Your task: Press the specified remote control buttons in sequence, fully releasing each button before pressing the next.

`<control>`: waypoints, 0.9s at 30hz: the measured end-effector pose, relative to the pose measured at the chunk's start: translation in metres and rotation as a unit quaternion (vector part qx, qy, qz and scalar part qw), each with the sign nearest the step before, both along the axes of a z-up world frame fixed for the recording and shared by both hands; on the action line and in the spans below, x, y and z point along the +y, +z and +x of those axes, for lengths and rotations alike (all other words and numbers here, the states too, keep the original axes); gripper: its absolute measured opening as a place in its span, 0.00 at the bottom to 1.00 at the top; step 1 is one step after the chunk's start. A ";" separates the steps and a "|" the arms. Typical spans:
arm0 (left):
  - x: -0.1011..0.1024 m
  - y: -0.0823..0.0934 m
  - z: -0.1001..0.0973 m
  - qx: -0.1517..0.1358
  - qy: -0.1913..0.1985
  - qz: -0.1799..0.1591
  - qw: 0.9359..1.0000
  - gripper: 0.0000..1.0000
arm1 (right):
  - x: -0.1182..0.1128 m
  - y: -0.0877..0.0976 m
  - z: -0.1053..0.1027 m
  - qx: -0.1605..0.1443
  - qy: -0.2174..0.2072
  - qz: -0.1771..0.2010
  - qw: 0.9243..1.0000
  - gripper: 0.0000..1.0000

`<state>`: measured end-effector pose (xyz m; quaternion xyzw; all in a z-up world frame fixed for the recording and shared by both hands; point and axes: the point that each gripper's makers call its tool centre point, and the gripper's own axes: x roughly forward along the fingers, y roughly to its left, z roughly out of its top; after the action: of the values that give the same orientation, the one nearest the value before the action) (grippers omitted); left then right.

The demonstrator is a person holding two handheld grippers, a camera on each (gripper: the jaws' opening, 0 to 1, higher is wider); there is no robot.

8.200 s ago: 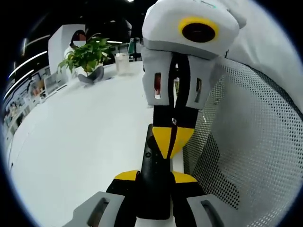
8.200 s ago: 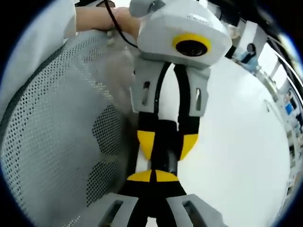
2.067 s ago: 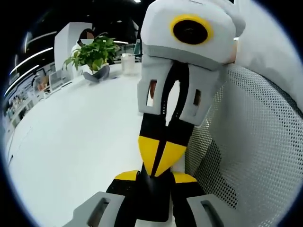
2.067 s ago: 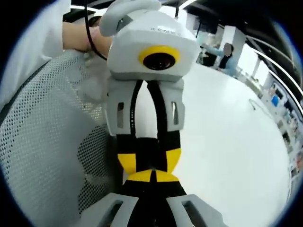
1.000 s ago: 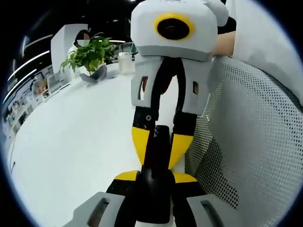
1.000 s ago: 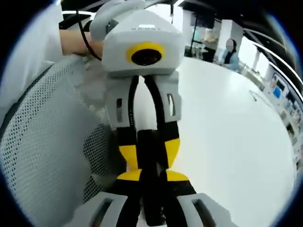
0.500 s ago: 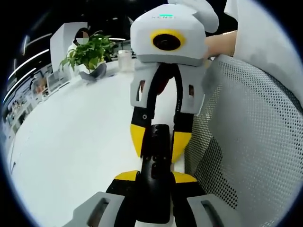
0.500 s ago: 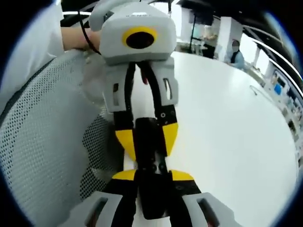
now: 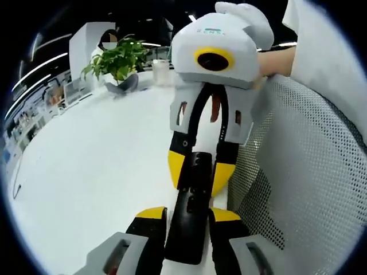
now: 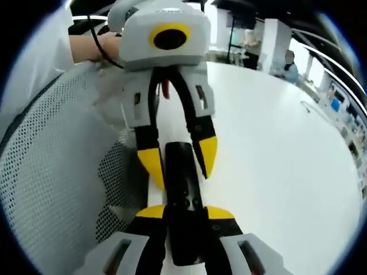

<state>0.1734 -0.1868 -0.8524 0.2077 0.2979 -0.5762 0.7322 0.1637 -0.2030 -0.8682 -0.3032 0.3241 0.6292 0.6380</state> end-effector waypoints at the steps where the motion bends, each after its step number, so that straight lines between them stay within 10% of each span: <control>1: 0.002 0.003 0.004 0.003 0.013 -0.004 1.000 0.34 | 0.000 0.000 0.000 0.000 -0.001 0.001 1.000 0.21; 13: 0.031 0.039 0.025 -0.031 0.096 -0.034 0.994 0.51 | 0.001 -0.001 0.000 -0.004 -0.001 0.001 1.000 0.21; 27: 0.075 0.092 0.036 -0.104 0.227 -0.087 0.964 0.65 | 0.001 -0.001 0.000 -0.001 -0.006 0.006 1.000 0.21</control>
<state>0.2095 -0.1121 -0.7601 0.1289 0.2082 -0.3940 0.8859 0.1634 -0.2015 -0.8694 -0.2980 0.3210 0.6271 0.6441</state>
